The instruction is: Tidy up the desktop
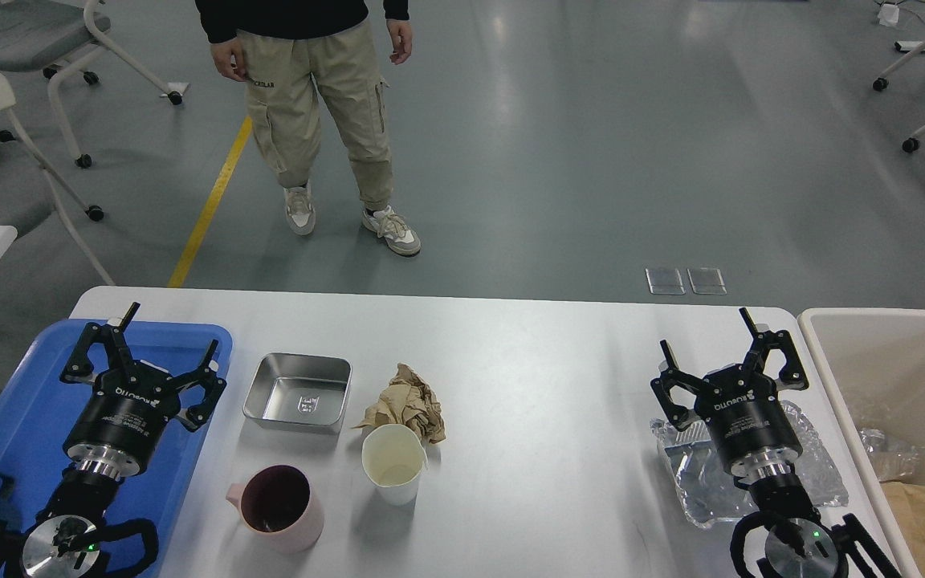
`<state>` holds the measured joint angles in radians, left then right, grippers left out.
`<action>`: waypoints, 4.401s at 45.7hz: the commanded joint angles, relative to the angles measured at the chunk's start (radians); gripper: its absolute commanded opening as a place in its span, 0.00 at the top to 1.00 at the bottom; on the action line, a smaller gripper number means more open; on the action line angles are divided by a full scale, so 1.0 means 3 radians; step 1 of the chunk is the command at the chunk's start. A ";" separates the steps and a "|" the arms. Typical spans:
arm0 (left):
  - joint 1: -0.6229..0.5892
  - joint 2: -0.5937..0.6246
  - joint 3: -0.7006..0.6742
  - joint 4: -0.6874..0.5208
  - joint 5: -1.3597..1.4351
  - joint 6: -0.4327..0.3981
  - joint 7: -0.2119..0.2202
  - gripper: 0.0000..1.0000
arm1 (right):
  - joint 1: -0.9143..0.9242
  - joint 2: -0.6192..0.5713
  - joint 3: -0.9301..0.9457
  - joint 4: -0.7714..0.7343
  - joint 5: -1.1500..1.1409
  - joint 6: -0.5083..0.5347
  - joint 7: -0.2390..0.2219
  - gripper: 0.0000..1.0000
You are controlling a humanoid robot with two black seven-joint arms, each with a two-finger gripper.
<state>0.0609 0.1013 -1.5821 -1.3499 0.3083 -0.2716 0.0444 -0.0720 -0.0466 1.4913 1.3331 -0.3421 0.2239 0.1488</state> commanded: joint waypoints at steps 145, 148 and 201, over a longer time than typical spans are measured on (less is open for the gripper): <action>0.2415 0.2782 -0.0949 -0.0936 0.0261 -0.0030 0.0900 0.03 | 0.0051 -0.0003 -0.0297 -0.0138 -0.0010 0.0021 0.0000 0.00; 0.2415 0.2802 -0.1021 -0.0936 0.0286 -0.0112 0.0900 0.03 | 0.0030 -0.0003 -0.0302 -0.0133 -0.0010 0.0021 0.0000 0.00; 0.2415 0.2674 -0.1696 -0.0926 0.0343 -0.0491 0.1013 0.03 | -0.0092 -0.0019 -0.0308 -0.0133 -0.0128 0.0021 0.0000 0.00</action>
<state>0.7854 0.8742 -2.0866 -1.6480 0.4641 -0.4447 0.3314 -0.0972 -0.0524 1.4004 1.2888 -0.3746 0.2290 0.1488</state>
